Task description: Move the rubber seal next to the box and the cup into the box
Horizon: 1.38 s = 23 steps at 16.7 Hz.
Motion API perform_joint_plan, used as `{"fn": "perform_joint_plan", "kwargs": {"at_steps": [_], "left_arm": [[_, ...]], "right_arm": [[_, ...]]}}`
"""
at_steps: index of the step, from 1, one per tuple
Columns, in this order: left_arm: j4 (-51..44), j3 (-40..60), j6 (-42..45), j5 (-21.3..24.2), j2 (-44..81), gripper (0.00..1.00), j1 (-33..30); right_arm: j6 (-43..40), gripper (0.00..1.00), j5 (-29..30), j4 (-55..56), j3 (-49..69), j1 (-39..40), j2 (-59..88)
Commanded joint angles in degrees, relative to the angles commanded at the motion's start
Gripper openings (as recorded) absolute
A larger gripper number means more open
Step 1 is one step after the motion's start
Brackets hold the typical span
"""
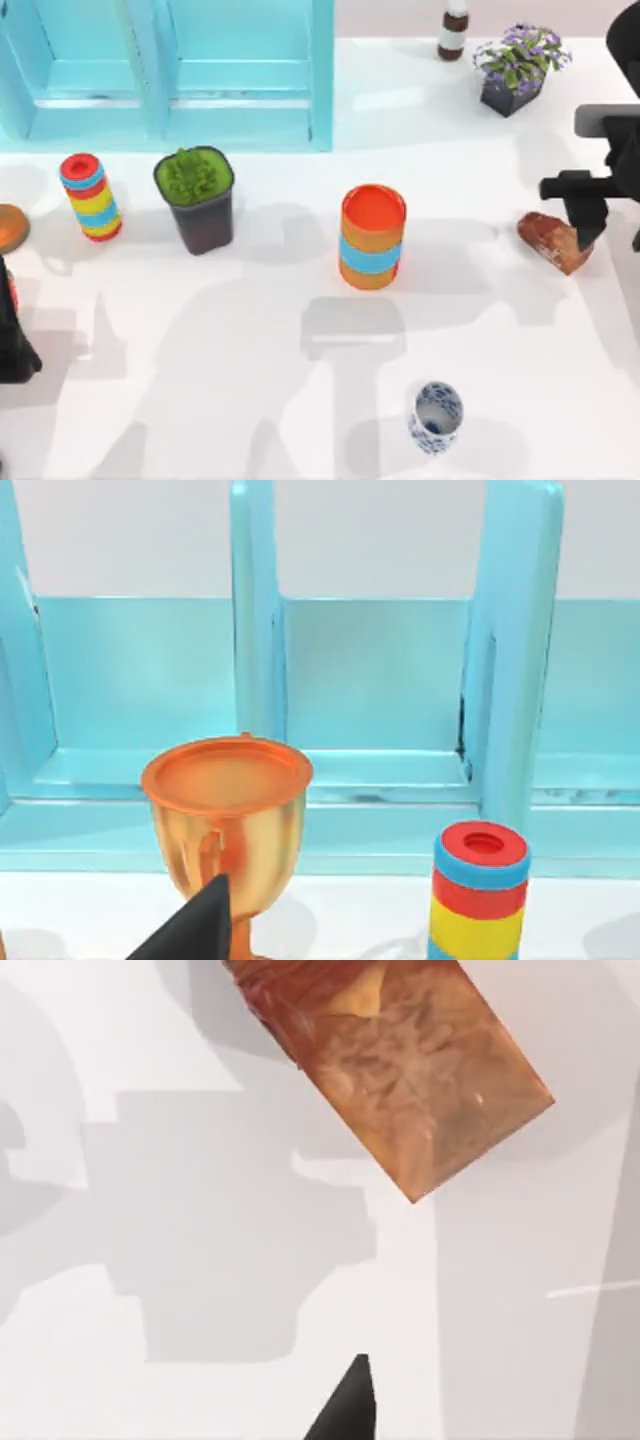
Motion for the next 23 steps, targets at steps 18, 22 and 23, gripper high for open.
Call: {"fn": "perform_joint_plan", "kwargs": {"at_steps": [18, 22, 23], "left_arm": [[0.0, 0.0, 0.0, 0.0, 0.0, 1.0, 0.0], [0.0, 0.0, 0.0, 0.0, 0.0, 1.0, 0.0], [0.0, 0.0, 0.0, 0.0, 0.0, 1.0, 0.0]], "right_arm": [[-0.1, 1.0, 0.0, -8.9, 8.7, -0.1, -0.1], [-0.2, 1.0, -0.1, -14.9, 14.1, -0.1, -0.5], [-0.2, 1.0, -0.1, -16.9, 15.8, -0.1, -0.6]]}}
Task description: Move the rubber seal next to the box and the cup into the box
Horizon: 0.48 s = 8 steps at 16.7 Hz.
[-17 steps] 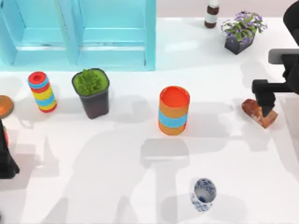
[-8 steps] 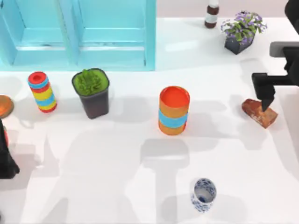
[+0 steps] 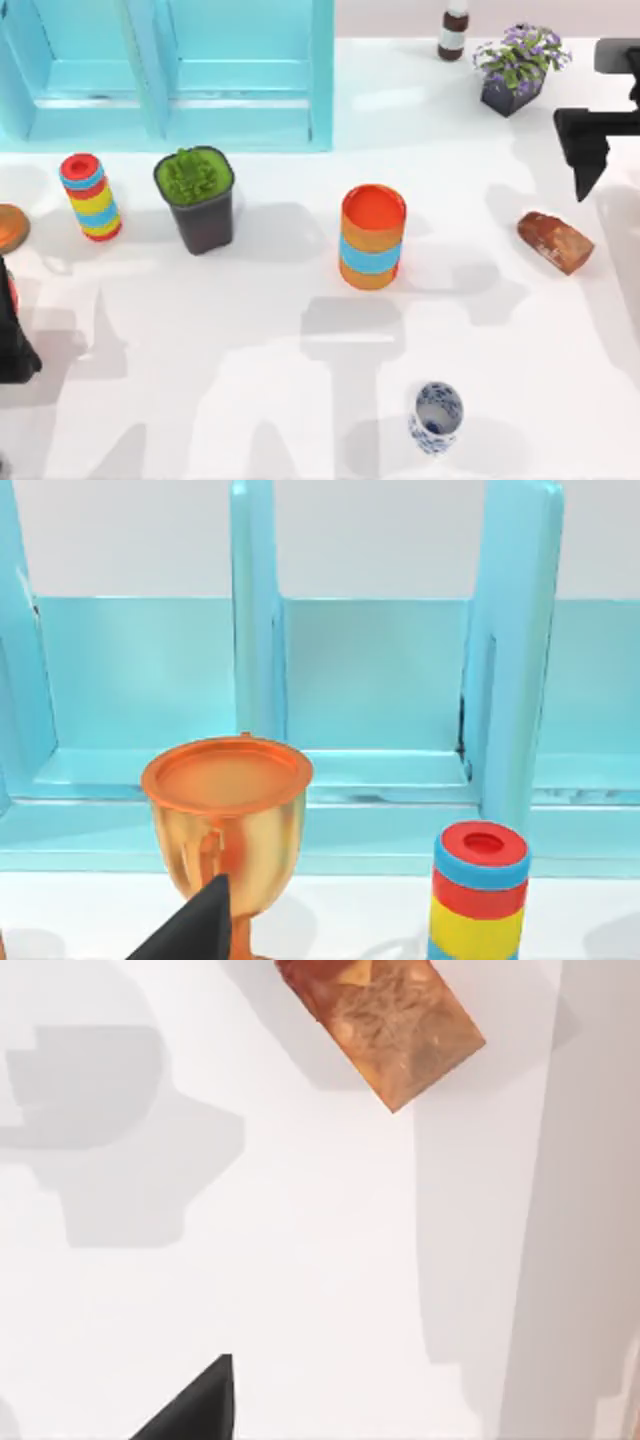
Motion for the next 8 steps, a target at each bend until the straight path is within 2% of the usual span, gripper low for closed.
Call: {"fn": "perform_joint_plan", "kwargs": {"at_steps": [3, 8], "left_arm": [[0.0, 0.0, 0.0, 0.0, 0.0, 1.0, 0.0], [0.0, 0.0, 0.0, 0.0, 0.0, 1.0, 0.0]], "right_arm": [[0.0, 1.0, 0.0, -4.8, 4.4, 0.0, -0.7], [0.0, 1.0, 0.1, -5.2, 4.8, 0.0, -0.8]]}}
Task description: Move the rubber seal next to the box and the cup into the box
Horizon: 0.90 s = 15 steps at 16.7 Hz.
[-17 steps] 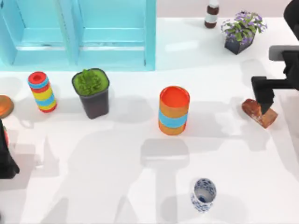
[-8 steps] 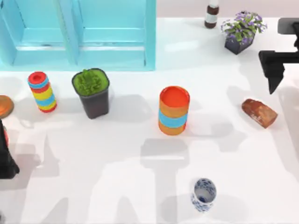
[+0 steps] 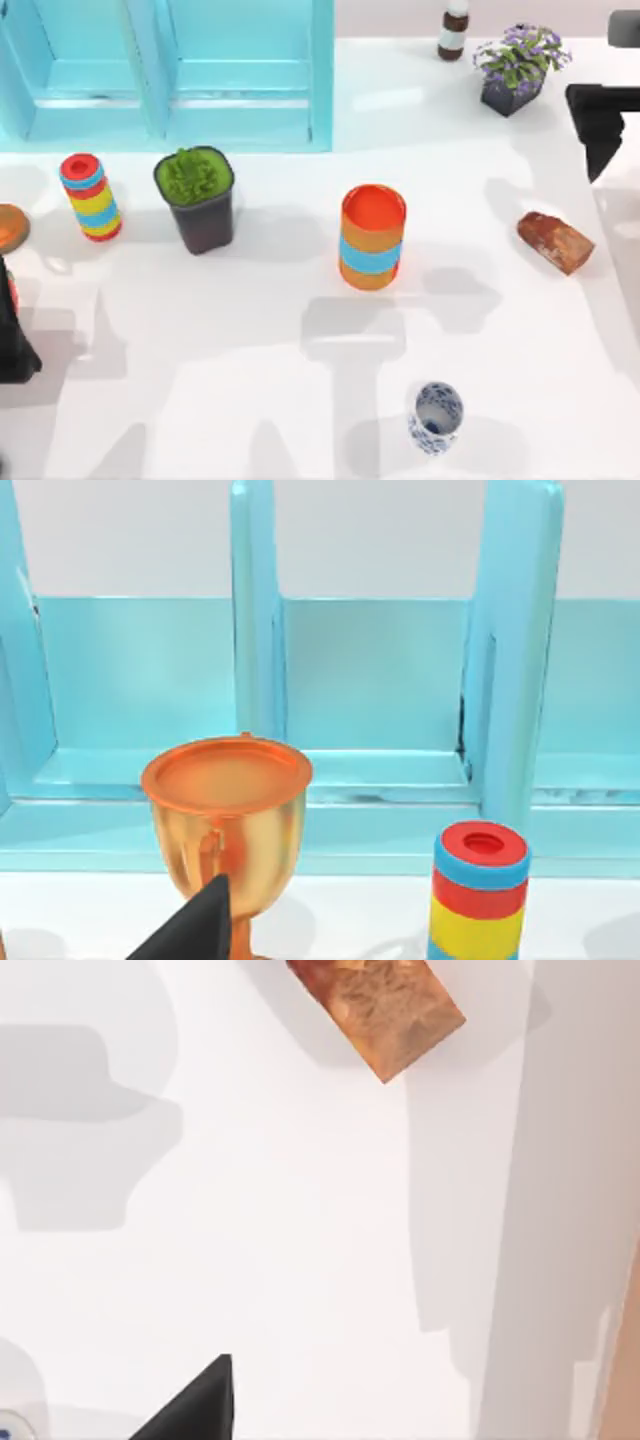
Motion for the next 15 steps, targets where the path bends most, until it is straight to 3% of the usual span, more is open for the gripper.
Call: {"fn": "perform_joint_plan", "kwargs": {"at_steps": [4, 11, 15], "left_arm": [[0.0, 0.0, 0.0, 0.0, 0.0, 1.0, 0.0], [0.0, 0.0, 0.0, 0.0, 0.0, 1.0, 0.0], [0.0, 0.0, 0.0, 0.0, 0.0, 1.0, 0.0]], "right_arm": [[4.1, 1.0, 0.0, 1.8, -3.2, 4.0, -1.4], [28.7, 1.0, 0.6, 11.6, -22.4, 28.0, -9.8], [36.7, 1.0, 0.8, 15.6, -30.0, 36.0, -13.3]]}}
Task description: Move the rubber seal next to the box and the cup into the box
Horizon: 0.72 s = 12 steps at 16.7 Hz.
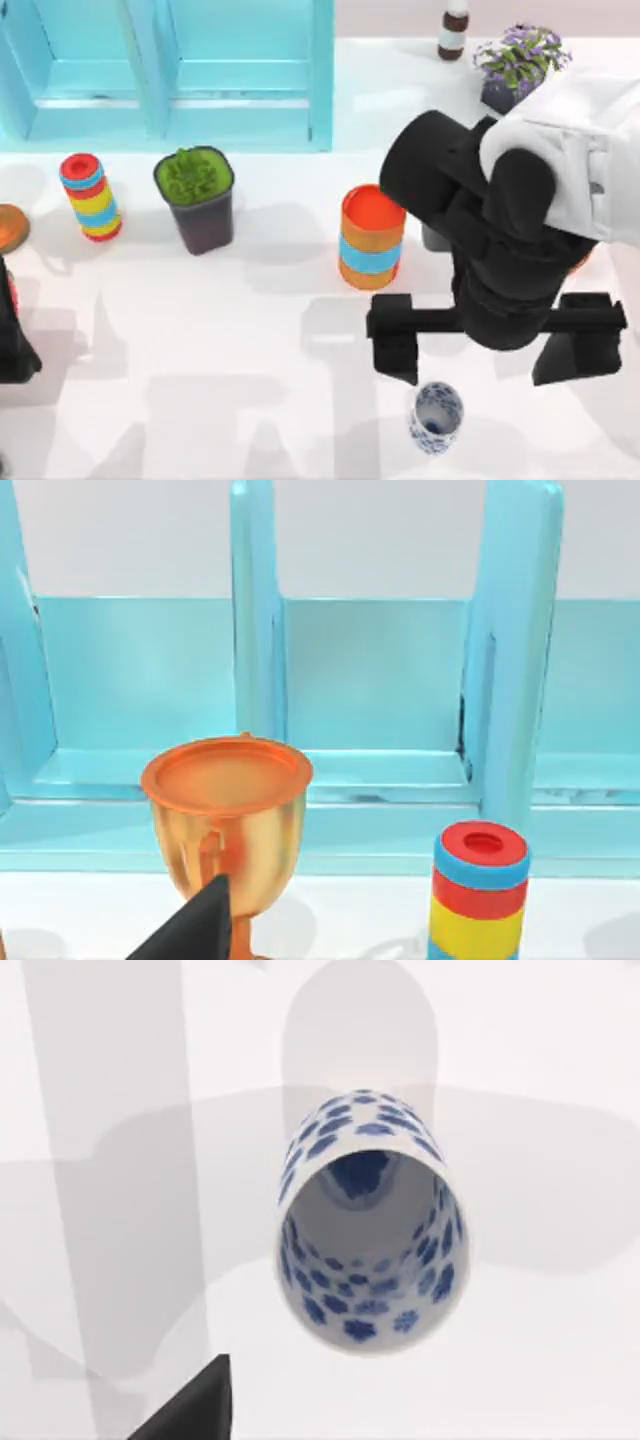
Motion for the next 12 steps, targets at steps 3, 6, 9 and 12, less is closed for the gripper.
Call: {"fn": "perform_joint_plan", "kwargs": {"at_steps": [3, 6, 9, 12], "left_arm": [[0.0, 0.0, 0.0, 0.0, 0.0, 1.0, 0.0], [0.0, 0.0, 0.0, 0.0, 0.0, 1.0, 0.0], [0.0, 0.0, 0.0, 0.0, 0.0, 1.0, 0.0], [0.0, 0.0, 0.0, 0.0, 0.0, 1.0, 0.0]], "right_arm": [[0.5, 1.0, 0.0, 0.3, -0.5, 0.5, -0.3], [0.4, 1.0, 0.0, 0.3, -0.4, 0.3, 0.0], [0.4, 1.0, 0.0, 3.7, -2.6, 0.4, 0.9], [0.5, 1.0, 0.0, 9.1, -6.5, 0.4, 2.5]]}}
